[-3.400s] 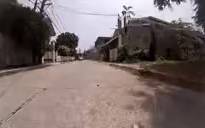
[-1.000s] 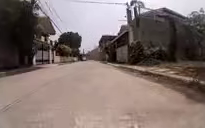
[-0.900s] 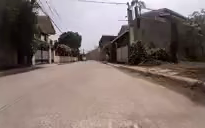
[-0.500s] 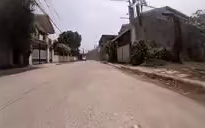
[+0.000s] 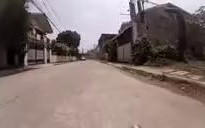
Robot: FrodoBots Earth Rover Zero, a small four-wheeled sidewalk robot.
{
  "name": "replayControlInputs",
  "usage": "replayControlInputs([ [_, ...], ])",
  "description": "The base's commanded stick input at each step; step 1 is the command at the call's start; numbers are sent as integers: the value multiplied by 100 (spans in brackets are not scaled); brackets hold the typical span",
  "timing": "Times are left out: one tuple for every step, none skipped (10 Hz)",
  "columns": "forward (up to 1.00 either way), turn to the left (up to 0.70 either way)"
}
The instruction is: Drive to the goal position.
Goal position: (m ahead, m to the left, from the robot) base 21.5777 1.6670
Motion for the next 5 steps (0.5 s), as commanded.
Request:
replayControlInputs([
  [100, 0],
  [100, 0],
  [100, 10],
  [100, 30],
  [100, 40],
])
